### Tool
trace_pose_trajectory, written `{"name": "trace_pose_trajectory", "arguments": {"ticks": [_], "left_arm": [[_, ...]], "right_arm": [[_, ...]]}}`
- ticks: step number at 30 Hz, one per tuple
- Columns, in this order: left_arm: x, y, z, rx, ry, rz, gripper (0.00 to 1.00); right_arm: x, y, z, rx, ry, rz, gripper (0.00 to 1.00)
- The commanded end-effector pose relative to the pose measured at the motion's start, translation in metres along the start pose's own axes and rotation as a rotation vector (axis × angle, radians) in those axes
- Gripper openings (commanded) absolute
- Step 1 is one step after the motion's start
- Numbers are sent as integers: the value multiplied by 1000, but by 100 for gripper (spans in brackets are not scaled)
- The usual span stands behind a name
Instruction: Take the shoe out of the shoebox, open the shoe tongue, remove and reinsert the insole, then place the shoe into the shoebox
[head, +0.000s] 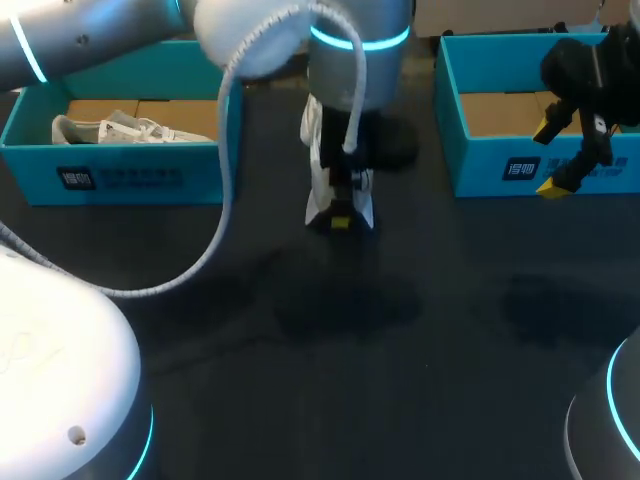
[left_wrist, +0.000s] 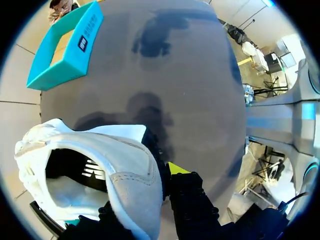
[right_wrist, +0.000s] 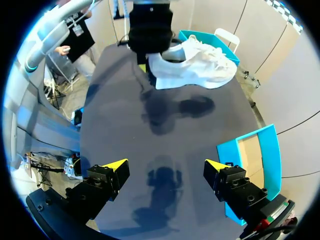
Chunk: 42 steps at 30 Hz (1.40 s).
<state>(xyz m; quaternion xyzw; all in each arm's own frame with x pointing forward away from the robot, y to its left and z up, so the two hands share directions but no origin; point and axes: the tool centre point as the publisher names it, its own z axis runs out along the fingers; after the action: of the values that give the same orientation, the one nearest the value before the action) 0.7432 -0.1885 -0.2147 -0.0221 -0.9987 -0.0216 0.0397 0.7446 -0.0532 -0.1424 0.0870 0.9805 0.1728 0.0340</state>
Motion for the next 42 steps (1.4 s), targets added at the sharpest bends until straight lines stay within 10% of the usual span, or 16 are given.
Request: {"name": "trace_pose_trajectory", "arguments": {"ticks": [1, 20, 42], "left_arm": [[-2, 4, -23, -3, -15, 38, 0], [-47, 17, -31, -13, -53, 73, 0], [-153, 124, -51, -47, -78, 241, 0]], "right_arm": [[-1, 1, 1, 3, 2, 1, 100], [-1, 1, 1, 3, 2, 1, 100], [-1, 1, 1, 3, 2, 1, 100]]}}
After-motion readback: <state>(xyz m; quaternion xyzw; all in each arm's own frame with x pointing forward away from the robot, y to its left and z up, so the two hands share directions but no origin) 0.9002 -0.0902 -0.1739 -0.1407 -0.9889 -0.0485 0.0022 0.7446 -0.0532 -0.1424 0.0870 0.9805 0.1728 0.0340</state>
